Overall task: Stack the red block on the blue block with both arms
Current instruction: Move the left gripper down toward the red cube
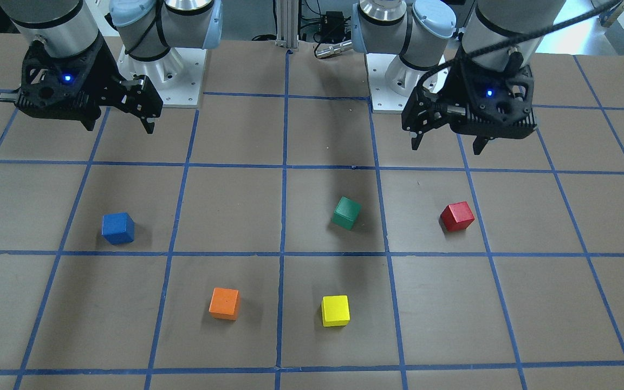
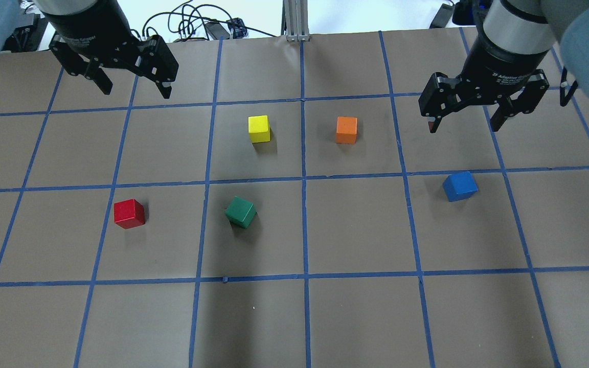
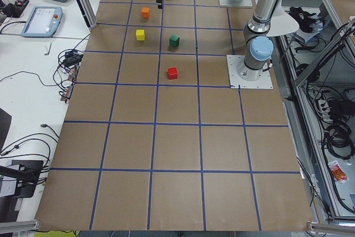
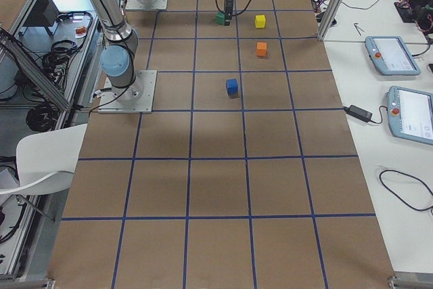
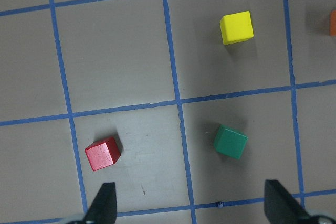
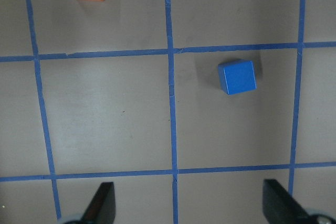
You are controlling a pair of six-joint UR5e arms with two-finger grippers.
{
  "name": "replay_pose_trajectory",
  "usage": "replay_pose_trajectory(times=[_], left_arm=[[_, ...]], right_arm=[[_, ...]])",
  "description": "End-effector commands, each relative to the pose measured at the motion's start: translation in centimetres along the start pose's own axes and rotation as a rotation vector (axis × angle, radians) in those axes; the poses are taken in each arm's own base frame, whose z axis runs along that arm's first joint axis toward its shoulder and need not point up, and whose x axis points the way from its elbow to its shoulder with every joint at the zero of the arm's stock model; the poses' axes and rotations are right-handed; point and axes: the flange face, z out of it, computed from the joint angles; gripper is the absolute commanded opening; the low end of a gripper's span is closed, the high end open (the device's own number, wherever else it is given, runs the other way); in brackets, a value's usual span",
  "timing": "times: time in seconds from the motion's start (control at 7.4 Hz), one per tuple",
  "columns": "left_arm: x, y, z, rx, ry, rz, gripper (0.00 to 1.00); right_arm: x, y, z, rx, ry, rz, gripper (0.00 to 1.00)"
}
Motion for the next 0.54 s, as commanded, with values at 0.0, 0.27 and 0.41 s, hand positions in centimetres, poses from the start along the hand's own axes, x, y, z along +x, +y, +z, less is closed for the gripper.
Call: replay_pose_trajectory(times=[0.0, 0.27, 0.41], left_arm=[[-4.9, -0.1, 6.9, -0.011, 0.007, -0.085, 1.0], [-10.3, 1.1, 14.3, -0.078, 0.023, -0.175, 1.0], [-13.5, 1.3, 19.1, -0.044, 0.017, -0.207, 1.0]], right_arm=[[0.0, 0.0, 0.0, 0.002, 0.0, 0.0, 1.0], [0.0, 0.0, 0.0, 0.002, 0.0, -0.002, 1.0], [0.1, 0.0, 0.0, 0.002, 0.0, 0.0, 1.0]])
